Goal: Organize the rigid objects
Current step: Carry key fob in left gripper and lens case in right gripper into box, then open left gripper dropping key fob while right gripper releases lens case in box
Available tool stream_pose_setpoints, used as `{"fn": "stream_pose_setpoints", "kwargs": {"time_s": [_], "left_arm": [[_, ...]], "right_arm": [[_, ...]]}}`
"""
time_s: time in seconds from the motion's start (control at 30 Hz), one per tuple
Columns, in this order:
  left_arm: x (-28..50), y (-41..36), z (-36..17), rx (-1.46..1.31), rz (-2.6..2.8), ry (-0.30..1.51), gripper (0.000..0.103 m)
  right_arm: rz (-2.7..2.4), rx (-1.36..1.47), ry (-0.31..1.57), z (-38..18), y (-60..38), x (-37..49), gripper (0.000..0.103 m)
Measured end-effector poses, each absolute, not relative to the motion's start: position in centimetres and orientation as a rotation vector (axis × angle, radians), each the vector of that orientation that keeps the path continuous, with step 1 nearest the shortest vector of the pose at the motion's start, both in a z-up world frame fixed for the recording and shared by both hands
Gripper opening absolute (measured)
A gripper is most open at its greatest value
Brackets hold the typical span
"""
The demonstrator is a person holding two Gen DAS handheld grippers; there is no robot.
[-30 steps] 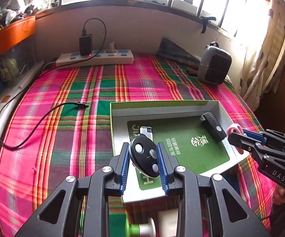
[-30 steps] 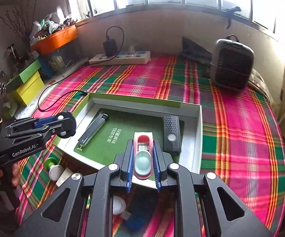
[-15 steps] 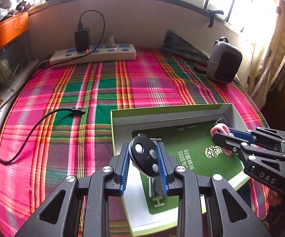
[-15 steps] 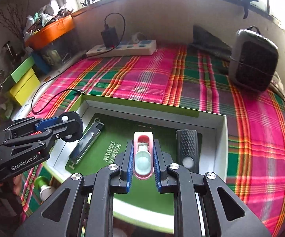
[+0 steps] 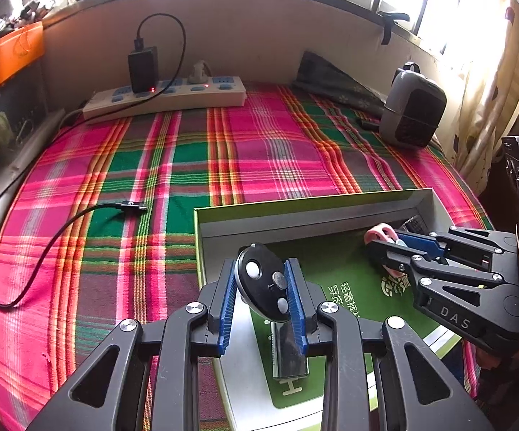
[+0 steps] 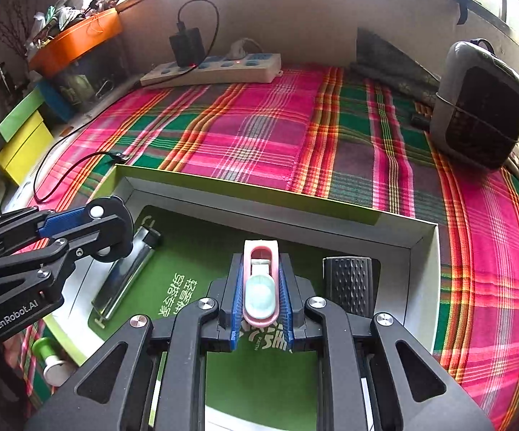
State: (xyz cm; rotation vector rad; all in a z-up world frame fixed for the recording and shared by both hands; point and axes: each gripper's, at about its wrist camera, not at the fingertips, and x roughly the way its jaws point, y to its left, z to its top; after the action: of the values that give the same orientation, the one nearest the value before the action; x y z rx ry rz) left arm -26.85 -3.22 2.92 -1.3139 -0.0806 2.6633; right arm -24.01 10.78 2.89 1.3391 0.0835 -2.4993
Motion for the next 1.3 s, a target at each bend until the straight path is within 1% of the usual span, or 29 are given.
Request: {"fn": "stream_pose_setpoints", "kwargs": {"time_s": [0.3, 0.83, 1.1, 1.17, 1.2, 1.3], "left_arm": [[-27.14, -3.06, 2.76, -1.311, 2.668, -0.068, 0.026], [-27.29, -3.03, 2.75, -1.308, 2.669, -0.062, 0.028], [-27.19, -2.62, 2.57, -1.307, 2.660, -0.060, 0.033], [-27.14, -2.65, 2.61, -1.302, 2.662, -0.066, 0.034], [-27.16, -2.64, 2.54, -1.303, 2.662, -0.066, 0.034], [-27.12, -2.64, 2.57, -1.301, 2.663, -0.065, 0.035]], "right_arm": [[-2.522, 1.332, 0.107, 2.56, 10.67, -24.57, 0.019], [-2.531, 1.314, 0.073, 2.48, 10.66, -24.78, 0.019], [-2.534, 1.307, 0.062, 2.45, 10.81, -24.72, 0.024], [-2.537, 1.308, 0.058, 2.49, 10.86, -24.76, 0.032], [-2.540, 1.309, 0.057, 2.50, 10.88, -24.76, 0.034], [-2.543, 1.308, 0.049, 2.52, 10.92, -24.63, 0.034]]}}
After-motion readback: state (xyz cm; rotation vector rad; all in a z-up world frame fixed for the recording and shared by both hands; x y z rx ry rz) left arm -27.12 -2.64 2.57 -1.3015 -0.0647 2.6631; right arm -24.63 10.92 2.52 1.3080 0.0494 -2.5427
